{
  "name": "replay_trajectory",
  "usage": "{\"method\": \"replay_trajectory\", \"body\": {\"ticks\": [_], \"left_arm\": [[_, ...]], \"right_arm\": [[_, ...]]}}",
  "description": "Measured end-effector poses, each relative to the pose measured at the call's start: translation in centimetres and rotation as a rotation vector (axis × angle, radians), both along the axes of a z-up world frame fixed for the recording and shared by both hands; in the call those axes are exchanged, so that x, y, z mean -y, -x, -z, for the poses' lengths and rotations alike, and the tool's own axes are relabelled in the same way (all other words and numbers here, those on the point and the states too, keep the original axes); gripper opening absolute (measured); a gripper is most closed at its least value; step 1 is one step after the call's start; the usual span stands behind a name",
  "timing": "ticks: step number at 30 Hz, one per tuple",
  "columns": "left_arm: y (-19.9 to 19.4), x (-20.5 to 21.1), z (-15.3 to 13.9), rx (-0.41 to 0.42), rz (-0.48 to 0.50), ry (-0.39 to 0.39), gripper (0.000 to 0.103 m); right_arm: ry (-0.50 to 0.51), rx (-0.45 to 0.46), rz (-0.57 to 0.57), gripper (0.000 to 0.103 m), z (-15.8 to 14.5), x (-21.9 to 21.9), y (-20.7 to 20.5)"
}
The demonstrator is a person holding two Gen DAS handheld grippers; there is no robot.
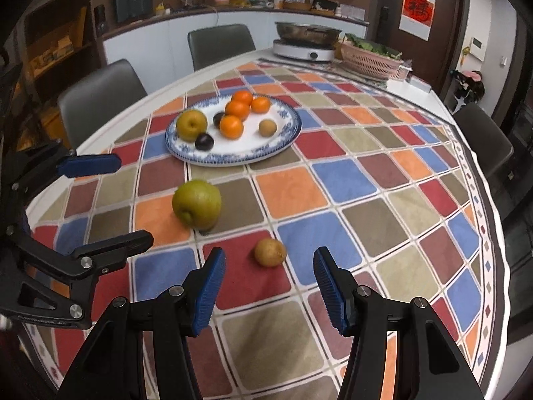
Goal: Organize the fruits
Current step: 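Move both tools back toward the green pear and last brown kiwi, then grasp the green pear with the left tool while the right tool grasps the brown kiwi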
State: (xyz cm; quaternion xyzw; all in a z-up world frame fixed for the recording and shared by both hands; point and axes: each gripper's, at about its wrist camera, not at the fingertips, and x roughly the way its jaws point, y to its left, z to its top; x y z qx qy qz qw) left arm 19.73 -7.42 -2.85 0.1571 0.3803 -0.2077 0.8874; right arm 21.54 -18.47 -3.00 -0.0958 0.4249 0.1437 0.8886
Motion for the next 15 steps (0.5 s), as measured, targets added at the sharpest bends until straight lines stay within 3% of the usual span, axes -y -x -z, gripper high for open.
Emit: {"method": "replay_trajectory", "body": {"ticks": [12, 15], "left_arm": [[-2.8, 0.8, 2.5, -0.023, 0.054, -0.015, 0.079], [-3.4, 1.0, 3.2, -0.033, 0.054, -0.026, 0.079]], "right_arm": [[0.031, -0.031, -0.03, 0.055, 2.6, -0.1, -1.5], [0.028, -0.041, -0.029, 0.05, 3.0, 0.0, -1.9]]}}
